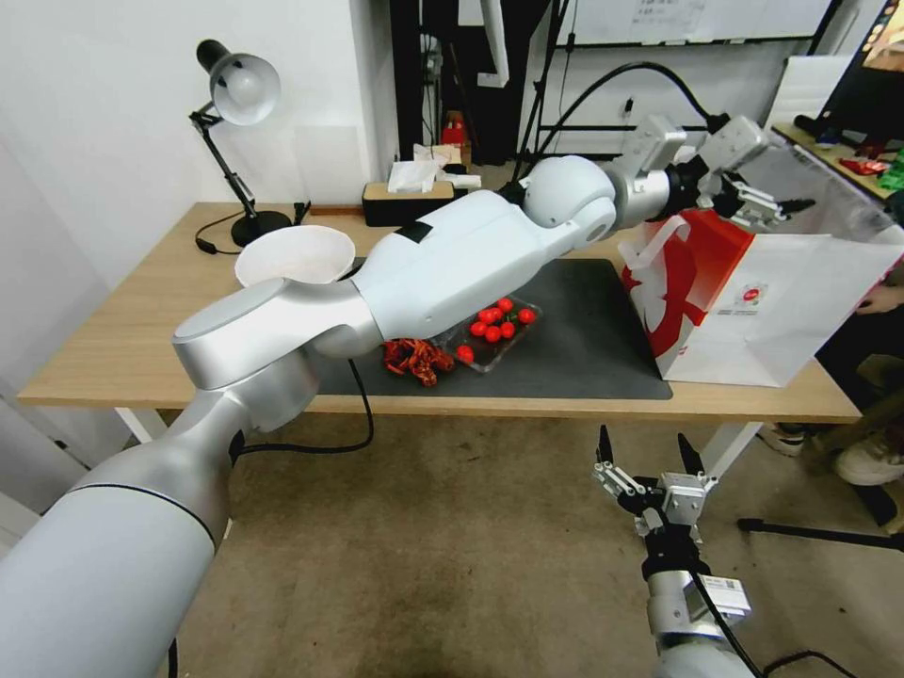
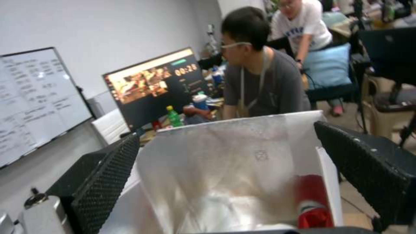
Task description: Pick up the trash from the table and place it into the takeout bag.
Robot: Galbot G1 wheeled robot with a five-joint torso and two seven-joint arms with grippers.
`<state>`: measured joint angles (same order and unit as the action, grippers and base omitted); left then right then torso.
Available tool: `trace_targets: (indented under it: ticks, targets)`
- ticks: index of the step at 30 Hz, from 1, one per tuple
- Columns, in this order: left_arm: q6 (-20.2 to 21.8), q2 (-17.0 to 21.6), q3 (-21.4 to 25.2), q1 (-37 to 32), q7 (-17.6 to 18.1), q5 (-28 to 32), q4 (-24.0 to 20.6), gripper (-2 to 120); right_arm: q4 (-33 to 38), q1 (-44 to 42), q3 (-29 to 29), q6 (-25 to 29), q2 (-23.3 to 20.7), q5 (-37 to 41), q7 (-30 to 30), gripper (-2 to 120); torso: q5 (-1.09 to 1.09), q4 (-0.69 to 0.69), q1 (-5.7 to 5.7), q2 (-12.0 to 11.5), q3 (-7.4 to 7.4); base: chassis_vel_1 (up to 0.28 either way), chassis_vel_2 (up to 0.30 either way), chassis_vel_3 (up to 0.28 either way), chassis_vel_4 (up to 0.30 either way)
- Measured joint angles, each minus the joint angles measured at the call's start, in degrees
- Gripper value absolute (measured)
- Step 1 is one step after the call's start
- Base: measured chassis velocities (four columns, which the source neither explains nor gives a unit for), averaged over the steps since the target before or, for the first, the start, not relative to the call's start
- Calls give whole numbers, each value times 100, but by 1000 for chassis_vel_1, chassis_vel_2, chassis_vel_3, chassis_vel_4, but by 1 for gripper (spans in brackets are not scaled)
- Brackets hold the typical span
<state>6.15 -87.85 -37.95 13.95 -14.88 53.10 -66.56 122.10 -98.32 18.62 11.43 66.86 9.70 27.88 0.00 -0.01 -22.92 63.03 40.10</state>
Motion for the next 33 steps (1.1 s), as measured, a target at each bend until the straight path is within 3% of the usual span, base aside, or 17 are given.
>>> trace_targets:
  ticks: [2, 4, 5, 8, 9, 11, 12, 13, 17, 18, 22, 24, 25, 26, 28, 32, 33]
  targets:
    - [7, 113, 41, -69, 46, 16, -124, 100, 7, -2, 0, 0, -1, 0, 1, 100, 0, 0, 0, 0, 0, 0, 0, 0, 0]
    - [123, 627, 197, -408, 158, 26, -715, 100, 20, -7, 0, 0, -10, 0, 5, 100, -1, -1, 0, 0, 0, 0, 0, 0, 0]
    - [123, 627, 197, -408, 158, 26, -715, 100, 20, -7, 0, 0, -10, 0, 5, 100, -1, -1, 0, 0, 0, 0, 0, 0, 0]
    - [240, 1546, 599, -1116, 249, -110, -1612, 100, 50, -26, 0, 0, -22, 2, 8, 100, -3, 3, 0, 0, 0, 0, 0, 0, 0]
    - [240, 1546, 599, -1116, 249, -110, -1612, 100, 50, -26, 0, 0, -22, 2, 8, 100, -3, 3, 0, 0, 0, 0, 0, 0, 0]
    - [268, 1924, 849, -1477, 288, -186, -1917, 100, 64, -34, -1, 0, -25, 2, 8, 100, -5, 4, 0, 0, 0, 0, 0, 0, 0]
    - [282, 2335, 1173, -1937, 363, -321, -2256, 100, 70, -41, -9, 0, -26, 2, 8, 100, -4, 4, 0, 0, 0, 0, 0, 0, 0]
    - [282, 2335, 1173, -1937, 363, -321, -2256, 100, 70, -41, -9, 0, -26, 2, 8, 100, -4, 4, 0, 0, 0, 0, 0, 0, 0]
    - [243, 3114, 1937, -2996, 353, -709, -2915, 100, 84, -37, -46, 1, -53, -2, 6, 100, -4, 2, 0, 0, 0, 0, 0, 0, 0]
    - [243, 3114, 1937, -2996, 353, -709, -2915, 100, 84, -37, -46, 1, -53, -2, 6, 100, -4, 2, 0, 0, 0, 0, 0, 0, 0]
    - [96, 3650, 2924, -4317, 612, -982, -3614, 100, 96, 9, -108, 0, -37, -9, 6, 100, -1, 2, 0, 0, 0, 0, 0, 0, 0]
    - [75, 3705, 3091, -4566, 694, -1066, -3720, 100, 97, 14, -119, 1, -33, -11, 5, 100, -4, 2, 0, 0, -1, 0, 0, 0, 0]
    - [-21, 3798, 3519, -5137, 1001, -1336, -3934, 100, 98, 21, -136, 1, -23, -17, 5, 100, 0, 2, 1, 0, -1, 0, 0, 0, 0]
    - [-21, 3798, 3519, -5137, 1001, -1336, -3934, 100, 98, 21, -136, 1, -23, -17, 5, 100, 0, 2, 1, 0, -1, 0, 0, 0, 0]
    - [-231, 3863, 4190, -5923, 1363, -1905, -4118, 100, 101, 24, -147, 1, -22, -28, 4, 100, -2, 2, 1, 0, -1, 0, 0, 0, 0]
    - [-478, 3862, 4620, -6513, 1798, -2352, -4279, 100, 106, 27, -148, 1, -25, -33, 4, 100, 1, 1, 0, 1, -1, 0, 0, 0, 0]
    - [-596, 3758, 4931, -7019, 2085, -2655, -4406, 100, 106, 32, -148, 1, -30, -35, 4, 100, 0, 1, 1, 0, 0, 0, 0, 0, 0]
